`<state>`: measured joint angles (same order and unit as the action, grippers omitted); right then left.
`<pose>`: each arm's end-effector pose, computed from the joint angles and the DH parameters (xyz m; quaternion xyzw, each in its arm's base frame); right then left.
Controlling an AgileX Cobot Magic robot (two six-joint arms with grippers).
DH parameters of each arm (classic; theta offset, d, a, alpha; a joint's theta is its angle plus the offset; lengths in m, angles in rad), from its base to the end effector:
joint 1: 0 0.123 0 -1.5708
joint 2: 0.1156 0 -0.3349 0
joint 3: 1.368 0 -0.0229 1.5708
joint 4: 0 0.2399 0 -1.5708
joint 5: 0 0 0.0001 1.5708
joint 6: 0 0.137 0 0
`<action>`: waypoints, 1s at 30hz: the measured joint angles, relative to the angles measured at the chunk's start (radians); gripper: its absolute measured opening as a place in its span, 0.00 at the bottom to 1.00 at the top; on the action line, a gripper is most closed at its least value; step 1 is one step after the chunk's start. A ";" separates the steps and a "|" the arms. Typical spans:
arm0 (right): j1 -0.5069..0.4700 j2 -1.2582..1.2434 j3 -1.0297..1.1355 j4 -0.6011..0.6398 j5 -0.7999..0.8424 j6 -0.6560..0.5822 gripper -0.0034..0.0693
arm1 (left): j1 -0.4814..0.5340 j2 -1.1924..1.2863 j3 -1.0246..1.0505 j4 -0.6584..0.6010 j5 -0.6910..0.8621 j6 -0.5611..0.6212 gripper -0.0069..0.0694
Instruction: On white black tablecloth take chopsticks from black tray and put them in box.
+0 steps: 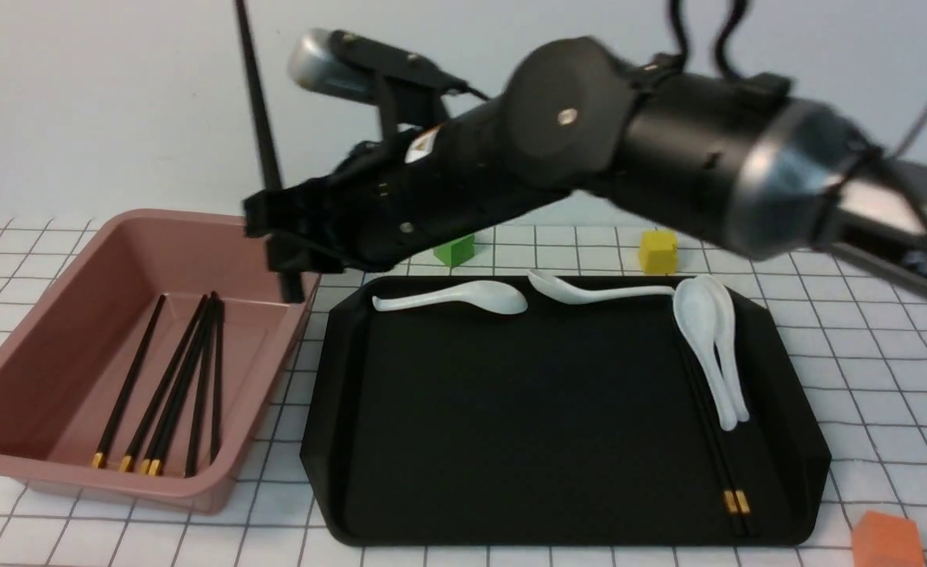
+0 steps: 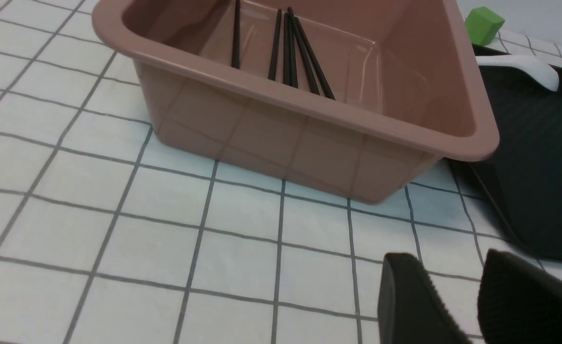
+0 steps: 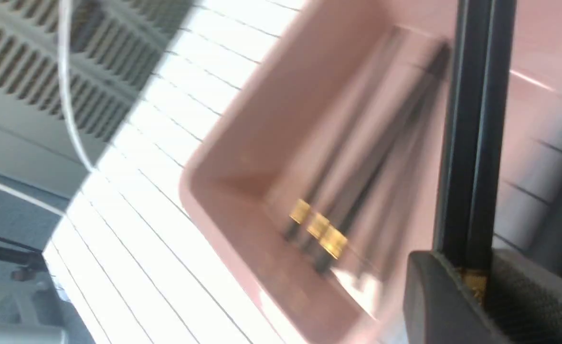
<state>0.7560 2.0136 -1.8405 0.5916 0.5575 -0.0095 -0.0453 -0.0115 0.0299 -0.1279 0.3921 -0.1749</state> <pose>0.3572 0.3924 0.3393 -0.1783 0.8505 0.3875 0.3077 0.0342 -0.0082 0.1539 -0.0861 0.8062 -0.1180 0.5734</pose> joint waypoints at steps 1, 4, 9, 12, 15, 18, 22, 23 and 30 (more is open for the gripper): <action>0.014 0.051 -0.050 0.002 -0.002 -0.003 0.25 | 0.000 0.000 0.000 0.000 0.000 0.000 0.40; 0.047 0.180 -0.168 0.006 -0.004 -0.004 0.25 | 0.000 0.000 0.000 0.000 0.000 0.000 0.40; 0.074 0.318 -0.252 0.007 -0.003 -0.005 0.32 | 0.000 0.000 0.000 0.000 0.000 0.000 0.40; 0.071 0.340 -0.252 0.005 0.027 -0.005 0.39 | 0.000 0.000 0.000 0.000 0.000 0.000 0.40; 0.057 0.328 -0.267 -0.003 0.099 -0.005 0.39 | 0.000 0.000 0.000 0.000 0.000 0.000 0.40; 0.031 0.267 -0.286 -0.043 0.211 -0.006 0.30 | 0.000 0.000 0.000 0.000 0.000 0.000 0.40; -0.008 0.148 -0.303 -0.124 0.358 -0.019 0.17 | 0.000 0.000 0.000 0.000 0.000 0.000 0.40; -0.031 0.064 -0.308 -0.174 0.444 -0.032 0.11 | 0.000 0.000 0.000 0.000 0.000 0.000 0.40; -0.105 -0.300 -0.306 -0.391 0.687 -0.051 0.03 | 0.000 0.000 0.000 0.000 0.000 0.000 0.40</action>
<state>0.6513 1.7139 -2.1469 0.2007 1.2440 -0.0601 -0.0453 -0.0115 0.0299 -0.1279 0.3921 -0.1749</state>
